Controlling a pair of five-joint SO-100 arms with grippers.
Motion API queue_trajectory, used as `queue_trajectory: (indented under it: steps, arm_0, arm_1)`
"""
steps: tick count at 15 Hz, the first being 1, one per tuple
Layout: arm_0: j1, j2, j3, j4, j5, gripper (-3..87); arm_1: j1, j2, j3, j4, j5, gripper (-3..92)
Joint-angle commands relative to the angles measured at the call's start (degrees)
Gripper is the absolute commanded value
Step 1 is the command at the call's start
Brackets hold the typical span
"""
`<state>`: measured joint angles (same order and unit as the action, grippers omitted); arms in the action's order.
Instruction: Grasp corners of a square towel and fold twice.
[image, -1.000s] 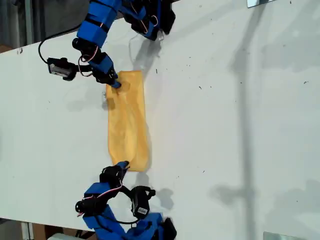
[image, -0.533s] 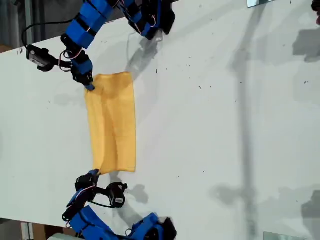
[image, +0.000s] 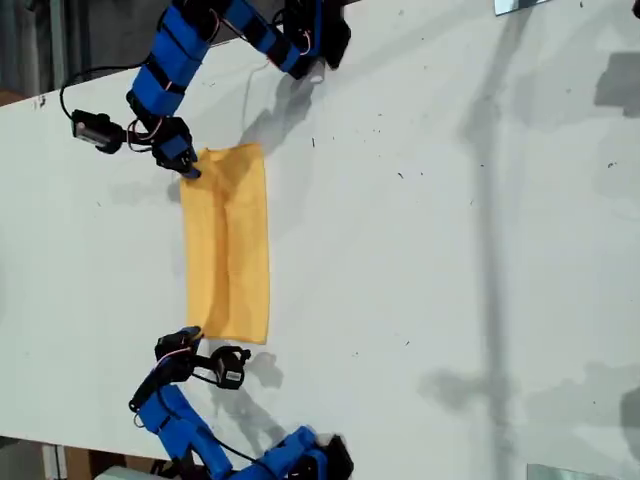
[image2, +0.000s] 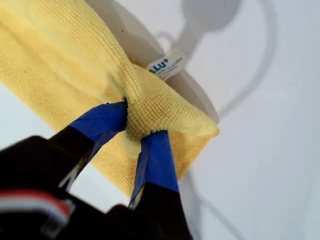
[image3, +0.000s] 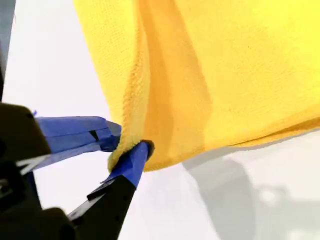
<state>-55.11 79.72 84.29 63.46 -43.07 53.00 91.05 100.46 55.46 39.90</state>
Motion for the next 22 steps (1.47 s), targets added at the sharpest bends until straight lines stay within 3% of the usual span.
queue_trajectory:
  steps: [1, 5, 16, 17, 18, 19, 21, 22]
  arm_0:
    - [3.78, 11.25, 4.31, 2.81, -2.29, -0.4]
    - [10.46, 19.78, 13.54, 5.98, -7.21, -0.4]
    - [14.41, 15.12, 26.02, -5.10, -12.39, -0.4]
    - [13.62, 14.94, 25.75, -4.83, -12.30, -0.2]
    - [13.27, 15.12, 25.58, -4.31, -12.13, 10.4]
    - [13.18, 15.64, 25.49, -3.16, -12.30, 20.9]
    - [14.24, 17.67, 25.31, -0.70, -13.36, 27.1]
    - [15.38, 18.72, 25.40, 0.09, -14.06, 26.4]
  arm_1:
    - [-1.23, 6.33, -0.70, 3.96, 1.32, 0.0]
    - [-7.03, 7.29, 5.27, 8.44, 6.59, 0.0]
    - [-7.82, 0.88, 11.07, 8.00, 12.13, 0.0]
    - [-8.09, 0.79, 10.63, 8.26, 12.30, 3.6]
    - [-8.35, 0.79, 10.37, 8.88, 12.30, 20.4]
    - [-8.44, 1.05, 10.20, 9.32, 12.30, 30.2]
    - [-7.65, 1.58, 9.32, 11.87, 12.74, 50.0]
    - [-7.29, 1.41, 8.35, 13.54, 12.74, 53.5]
